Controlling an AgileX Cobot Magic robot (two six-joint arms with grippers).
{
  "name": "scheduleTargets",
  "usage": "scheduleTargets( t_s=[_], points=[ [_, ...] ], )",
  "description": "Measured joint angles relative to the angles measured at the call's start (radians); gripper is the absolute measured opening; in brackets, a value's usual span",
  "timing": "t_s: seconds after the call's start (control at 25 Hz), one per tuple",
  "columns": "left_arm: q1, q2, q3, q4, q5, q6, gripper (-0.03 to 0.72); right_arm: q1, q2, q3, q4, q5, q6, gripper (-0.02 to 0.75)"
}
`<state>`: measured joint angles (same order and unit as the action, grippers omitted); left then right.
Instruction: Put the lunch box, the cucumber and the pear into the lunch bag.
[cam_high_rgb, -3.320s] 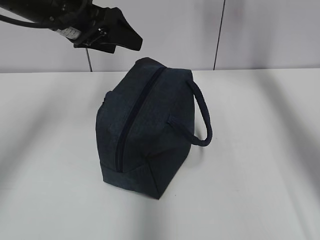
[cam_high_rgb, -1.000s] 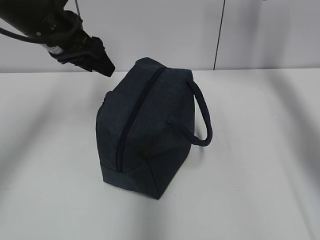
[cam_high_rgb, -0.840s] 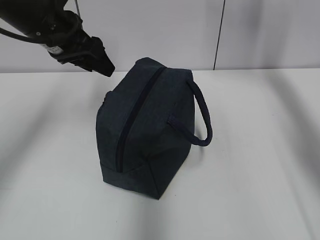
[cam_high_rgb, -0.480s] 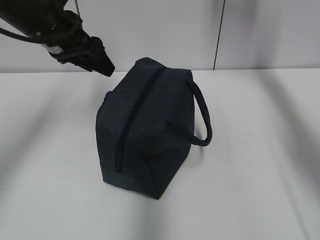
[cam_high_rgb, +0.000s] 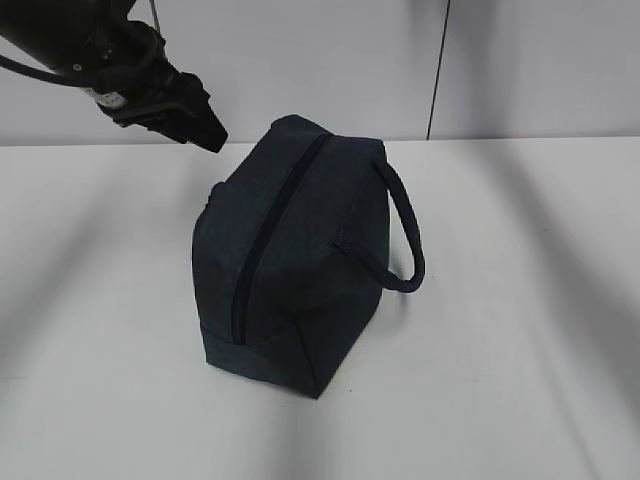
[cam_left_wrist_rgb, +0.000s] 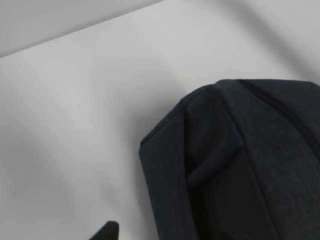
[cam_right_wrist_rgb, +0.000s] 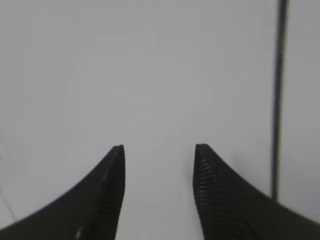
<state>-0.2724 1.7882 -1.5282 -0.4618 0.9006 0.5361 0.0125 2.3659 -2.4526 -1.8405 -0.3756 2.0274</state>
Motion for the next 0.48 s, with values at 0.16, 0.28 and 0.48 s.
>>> scheduleTargets(
  t_s=[0.16, 0.28, 0.48],
  points=[
    [0.0, 0.0, 0.0, 0.0, 0.0, 0.0, 0.337, 0.024, 0.0, 0.0, 0.0, 0.258, 0.0, 0.354],
    [0.0, 0.0, 0.0, 0.0, 0.0, 0.0, 0.331, 0.042, 0.0, 0.0, 0.006, 0.437, 0.0, 0.355],
    [0.0, 0.0, 0.0, 0.0, 0.0, 0.0, 0.32, 0.046, 0.0, 0.01, 0.021, 0.637, 0.001, 0.355]
  ],
)
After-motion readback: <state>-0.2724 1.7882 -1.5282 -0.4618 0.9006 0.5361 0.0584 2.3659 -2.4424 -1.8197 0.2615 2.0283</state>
